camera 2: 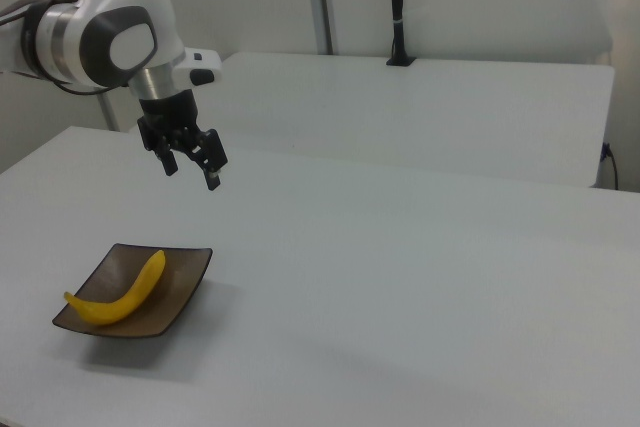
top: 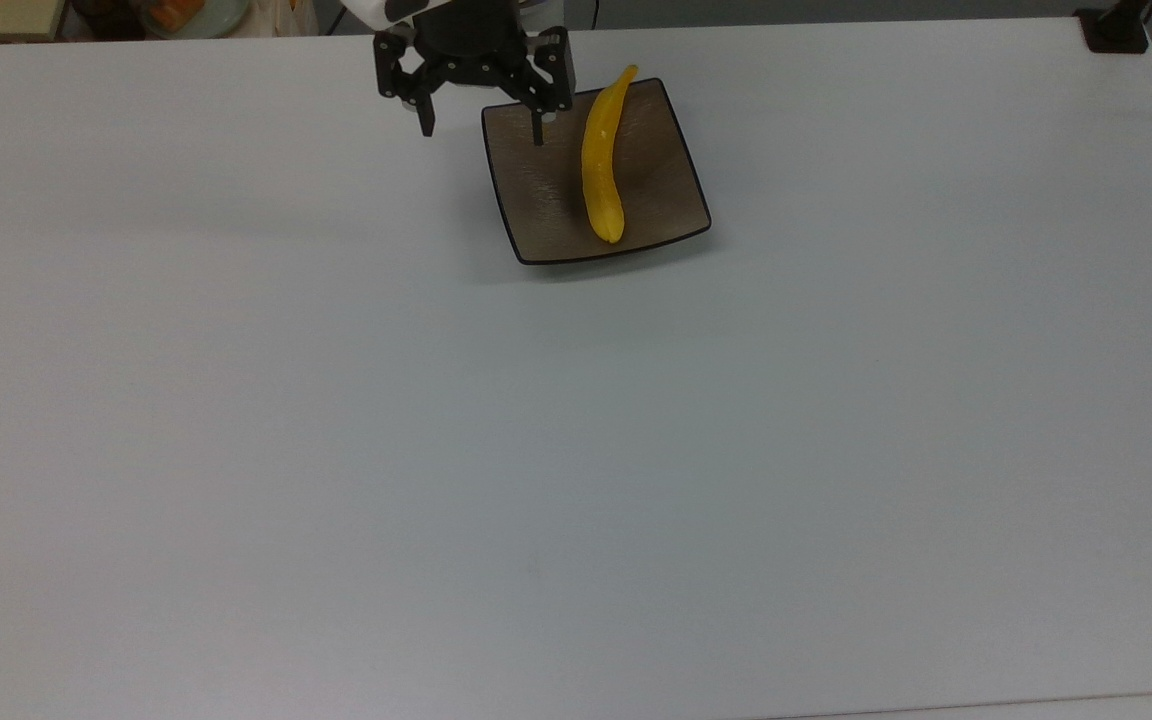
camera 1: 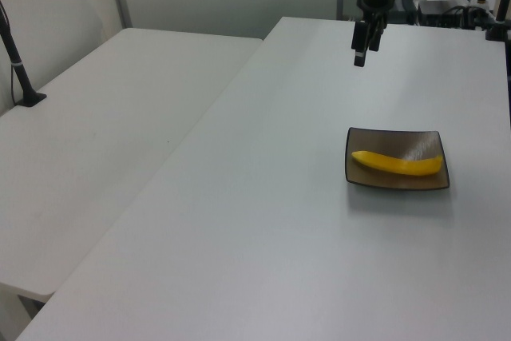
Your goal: Bananas placed on a ceramic plate
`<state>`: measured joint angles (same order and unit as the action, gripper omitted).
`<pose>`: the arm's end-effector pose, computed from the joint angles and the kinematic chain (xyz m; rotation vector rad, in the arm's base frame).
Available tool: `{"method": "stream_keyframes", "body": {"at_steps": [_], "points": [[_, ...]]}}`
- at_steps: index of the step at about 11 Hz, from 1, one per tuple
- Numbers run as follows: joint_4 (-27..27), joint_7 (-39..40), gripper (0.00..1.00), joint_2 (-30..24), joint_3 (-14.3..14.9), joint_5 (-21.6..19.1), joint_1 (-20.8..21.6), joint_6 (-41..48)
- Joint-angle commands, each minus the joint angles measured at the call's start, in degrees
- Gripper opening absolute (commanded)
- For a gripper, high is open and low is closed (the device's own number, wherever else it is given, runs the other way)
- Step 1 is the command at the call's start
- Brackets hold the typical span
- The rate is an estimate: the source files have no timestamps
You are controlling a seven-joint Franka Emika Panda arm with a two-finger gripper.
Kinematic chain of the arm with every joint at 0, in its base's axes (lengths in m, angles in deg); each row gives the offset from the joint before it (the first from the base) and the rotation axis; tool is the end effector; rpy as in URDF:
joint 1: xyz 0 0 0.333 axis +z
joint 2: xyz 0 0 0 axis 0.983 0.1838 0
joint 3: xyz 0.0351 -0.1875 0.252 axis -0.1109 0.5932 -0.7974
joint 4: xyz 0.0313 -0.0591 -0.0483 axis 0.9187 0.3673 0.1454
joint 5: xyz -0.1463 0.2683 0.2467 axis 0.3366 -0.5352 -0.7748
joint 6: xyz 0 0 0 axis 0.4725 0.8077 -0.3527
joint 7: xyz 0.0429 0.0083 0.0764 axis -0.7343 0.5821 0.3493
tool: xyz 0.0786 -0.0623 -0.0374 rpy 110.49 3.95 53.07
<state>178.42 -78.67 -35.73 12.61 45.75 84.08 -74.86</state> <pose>0.5739 0.0622 0.5260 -3.1082 0.0266 -0.0976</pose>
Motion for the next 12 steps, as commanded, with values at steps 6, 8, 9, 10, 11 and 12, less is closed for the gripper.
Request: {"method": "stream_keyframes", "body": {"at_steps": [6, 8, 9, 10, 11, 12], "points": [[0.14, 5.86, 1.0, -2.63, 3.54, 0.93, 2.01, 5.91], [0.23, 5.86, 1.0, -3.15, 3.71, 1.1, 2.1, 6.17], [0.23, 5.86, 1.0, -3.15, 3.71, 1.1, 2.1, 6.17], [0.14, 5.86, 1.0, -3.15, 3.71, 1.1, 2.1, 6.17], [0.14, 6.03, 1.0, -3.15, 3.71, 1.1, 2.01, 6.17], [0.14, 5.95, 1.0, -3.24, 3.71, 1.19, 2.01, 6.26]]}}
